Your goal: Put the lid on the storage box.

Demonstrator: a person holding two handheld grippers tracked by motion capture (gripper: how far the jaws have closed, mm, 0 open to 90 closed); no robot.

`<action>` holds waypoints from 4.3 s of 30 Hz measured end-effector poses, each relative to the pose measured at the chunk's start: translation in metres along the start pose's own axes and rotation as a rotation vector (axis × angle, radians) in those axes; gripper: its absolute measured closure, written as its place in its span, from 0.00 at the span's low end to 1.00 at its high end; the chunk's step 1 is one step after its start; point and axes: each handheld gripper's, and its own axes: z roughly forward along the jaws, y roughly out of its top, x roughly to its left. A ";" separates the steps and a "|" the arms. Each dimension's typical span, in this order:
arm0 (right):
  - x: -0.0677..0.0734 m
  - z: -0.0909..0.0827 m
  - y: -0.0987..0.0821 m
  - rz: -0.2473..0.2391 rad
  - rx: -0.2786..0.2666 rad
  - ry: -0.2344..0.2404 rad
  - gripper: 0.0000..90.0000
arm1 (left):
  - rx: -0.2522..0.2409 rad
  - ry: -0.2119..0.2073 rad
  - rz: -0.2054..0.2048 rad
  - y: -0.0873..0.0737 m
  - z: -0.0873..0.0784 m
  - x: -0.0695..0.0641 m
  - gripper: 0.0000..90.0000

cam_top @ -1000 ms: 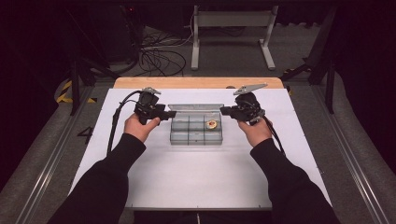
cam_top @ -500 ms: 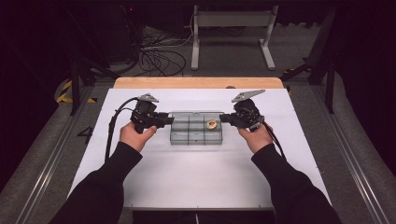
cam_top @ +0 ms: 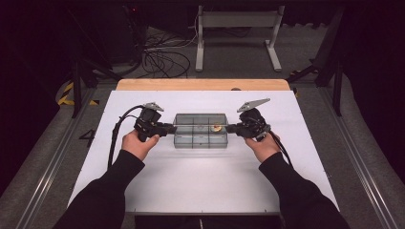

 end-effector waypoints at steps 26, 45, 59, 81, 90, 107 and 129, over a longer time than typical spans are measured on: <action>0.009 0.007 -0.017 -0.028 0.108 0.023 0.98 | 0.130 -0.015 0.046 -0.010 0.009 -0.006 0.83; 0.015 0.000 -0.024 -0.041 0.114 0.046 0.97 | 0.169 -0.033 0.058 -0.016 0.007 -0.008 0.82; 0.021 -0.011 -0.018 -0.052 0.022 0.043 0.56 | -0.012 -0.001 0.112 -0.013 -0.010 -0.023 0.54; 0.038 -0.035 -0.011 -0.137 -0.172 0.038 0.06 | -0.253 0.077 0.171 -0.018 -0.041 -0.037 0.18; 0.053 -0.050 -0.020 -0.222 -0.254 0.023 0.03 | -0.333 0.099 0.192 -0.030 -0.053 -0.045 0.11; 0.047 -0.054 -0.068 -0.194 -0.339 0.040 0.01 | -0.424 0.107 0.235 -0.079 -0.059 -0.043 0.10; 0.025 -0.046 -0.121 -0.082 -0.305 0.011 0.00 | -0.349 0.099 0.180 -0.136 -0.036 -0.020 0.09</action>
